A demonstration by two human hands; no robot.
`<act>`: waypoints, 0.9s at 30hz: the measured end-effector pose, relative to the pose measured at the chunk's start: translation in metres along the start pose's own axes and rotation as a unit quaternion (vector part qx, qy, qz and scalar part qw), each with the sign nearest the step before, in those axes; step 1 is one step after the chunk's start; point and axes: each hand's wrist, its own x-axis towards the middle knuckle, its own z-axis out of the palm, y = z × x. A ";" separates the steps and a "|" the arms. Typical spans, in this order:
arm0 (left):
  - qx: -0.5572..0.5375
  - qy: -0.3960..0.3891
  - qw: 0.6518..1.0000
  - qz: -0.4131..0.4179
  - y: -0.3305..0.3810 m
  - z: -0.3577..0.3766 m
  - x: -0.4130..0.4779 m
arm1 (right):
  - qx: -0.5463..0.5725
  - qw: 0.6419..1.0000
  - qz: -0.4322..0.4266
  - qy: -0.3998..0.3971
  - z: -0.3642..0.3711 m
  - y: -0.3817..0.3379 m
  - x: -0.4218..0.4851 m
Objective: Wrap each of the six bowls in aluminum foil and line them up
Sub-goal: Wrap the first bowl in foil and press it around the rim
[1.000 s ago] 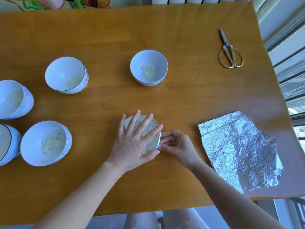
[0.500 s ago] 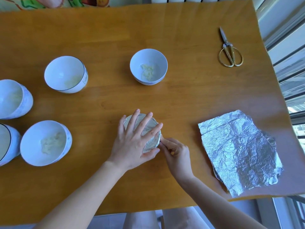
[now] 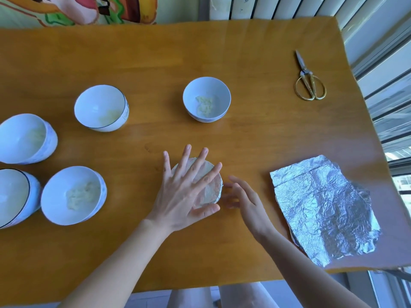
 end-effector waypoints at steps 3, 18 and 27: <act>-0.112 0.091 0.985 -0.096 -0.011 -0.008 -0.009 | 0.069 0.993 0.067 -0.075 -0.001 -0.009 -0.004; -0.775 0.039 0.447 -0.445 0.010 -0.024 -0.016 | 0.127 0.985 0.076 -0.088 -0.005 -0.021 0.005; -0.790 0.023 0.473 -0.390 0.062 -0.044 0.134 | 0.078 0.997 0.018 -0.011 -0.125 -0.098 0.071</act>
